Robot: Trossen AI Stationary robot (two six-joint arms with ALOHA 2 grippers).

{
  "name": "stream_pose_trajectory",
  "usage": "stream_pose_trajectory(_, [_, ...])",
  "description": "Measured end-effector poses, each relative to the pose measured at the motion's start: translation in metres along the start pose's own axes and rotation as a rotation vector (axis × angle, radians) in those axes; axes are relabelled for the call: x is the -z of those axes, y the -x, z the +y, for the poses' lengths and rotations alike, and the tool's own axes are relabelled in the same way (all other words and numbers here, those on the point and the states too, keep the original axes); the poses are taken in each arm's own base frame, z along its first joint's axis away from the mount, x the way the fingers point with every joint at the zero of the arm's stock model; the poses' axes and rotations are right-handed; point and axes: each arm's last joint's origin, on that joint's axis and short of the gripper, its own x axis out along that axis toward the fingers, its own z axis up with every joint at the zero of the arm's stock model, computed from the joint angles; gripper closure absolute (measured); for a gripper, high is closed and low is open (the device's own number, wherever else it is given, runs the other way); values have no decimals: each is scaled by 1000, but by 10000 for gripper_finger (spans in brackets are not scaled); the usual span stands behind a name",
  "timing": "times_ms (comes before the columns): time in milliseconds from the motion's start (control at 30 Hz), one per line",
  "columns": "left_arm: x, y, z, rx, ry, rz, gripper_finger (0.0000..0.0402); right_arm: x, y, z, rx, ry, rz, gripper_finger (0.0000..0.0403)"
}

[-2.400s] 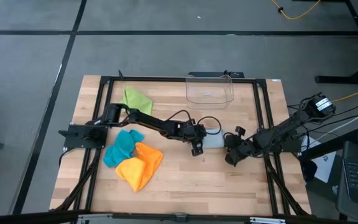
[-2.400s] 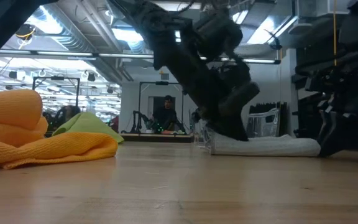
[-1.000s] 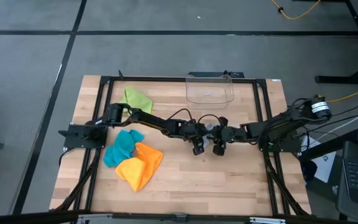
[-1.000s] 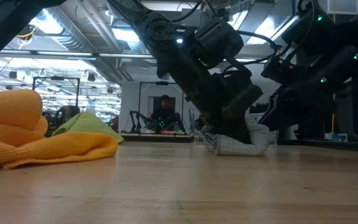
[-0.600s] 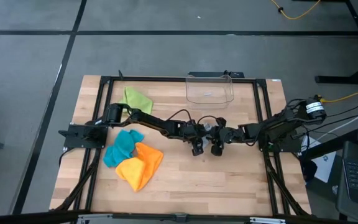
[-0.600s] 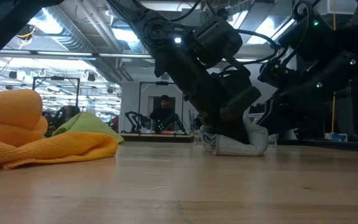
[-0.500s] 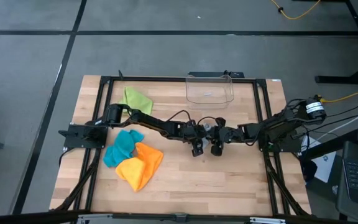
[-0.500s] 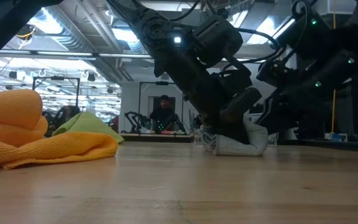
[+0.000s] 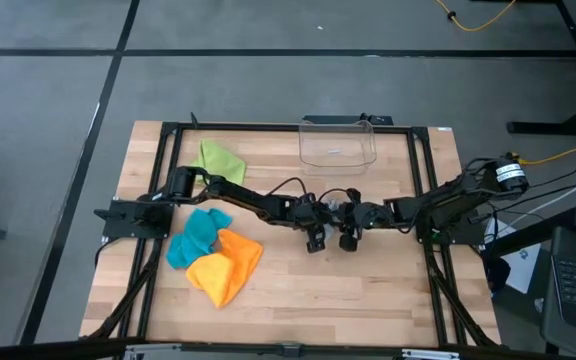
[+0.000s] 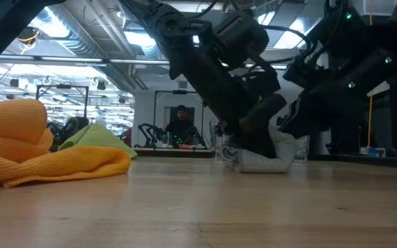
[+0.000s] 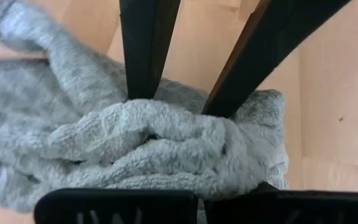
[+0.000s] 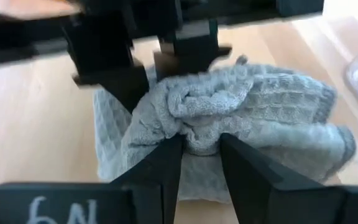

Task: Fold microfiber towels
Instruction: Put the folded gray microfiber into the transparent bin

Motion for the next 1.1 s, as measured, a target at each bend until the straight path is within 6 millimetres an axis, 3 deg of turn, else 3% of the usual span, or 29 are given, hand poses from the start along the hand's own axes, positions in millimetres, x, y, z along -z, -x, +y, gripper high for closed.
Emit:
stream_pose_trajectory(267, [-3, 2, 1, -14, -6, -11, 399, -21, 3, 2, 10, 41, 71, 283])
stream_pose_trajectory(633, [-31, 21, 4, -123, -98, 99, 397, -56, 6, -5, 57, 87, 178, 283])
stream_pose_trajectory(900, [-41, 29, 5, -127, -164, 129, 398, -64, 12, -6, 52, 130, 164, 283])
stream_pose_trajectory(1100, [-56, 35, 10, -129, -171, 97, 400, -70, 30, -10, 66, 126, 142, 283])
